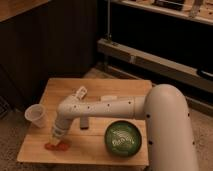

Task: Place the pepper in the ceramic bowl

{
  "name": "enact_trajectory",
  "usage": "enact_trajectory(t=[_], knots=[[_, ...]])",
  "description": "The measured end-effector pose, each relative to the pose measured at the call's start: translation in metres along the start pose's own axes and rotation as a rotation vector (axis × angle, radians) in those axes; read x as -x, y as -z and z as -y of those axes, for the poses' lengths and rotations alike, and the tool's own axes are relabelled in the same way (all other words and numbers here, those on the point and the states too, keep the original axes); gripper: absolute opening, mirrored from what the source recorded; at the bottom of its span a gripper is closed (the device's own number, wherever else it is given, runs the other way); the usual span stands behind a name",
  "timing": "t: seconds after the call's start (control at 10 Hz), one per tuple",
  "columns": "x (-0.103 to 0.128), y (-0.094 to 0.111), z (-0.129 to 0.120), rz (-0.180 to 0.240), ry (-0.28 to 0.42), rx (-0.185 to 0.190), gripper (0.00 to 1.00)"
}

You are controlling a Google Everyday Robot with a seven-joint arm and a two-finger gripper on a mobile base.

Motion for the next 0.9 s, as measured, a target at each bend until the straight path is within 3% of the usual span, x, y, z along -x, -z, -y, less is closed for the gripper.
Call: enact_trajectory(t=[0.2, 0.3, 0.5, 0.7, 0.9], knots=[[-0.005, 0.008, -0.001, -0.040, 0.028, 0.021, 0.74], [-0.008, 0.010, 0.000, -0.050, 0.040, 0.030, 0.79], [-0.013, 0.015, 0.002, -0.061, 0.059, 0.042, 0.80], [-0.014, 0.012, 0.006, 0.003, 0.063, 0.030, 0.80], [-0.012, 0.004, 0.014, 0.104, 0.084, 0.031, 0.80]])
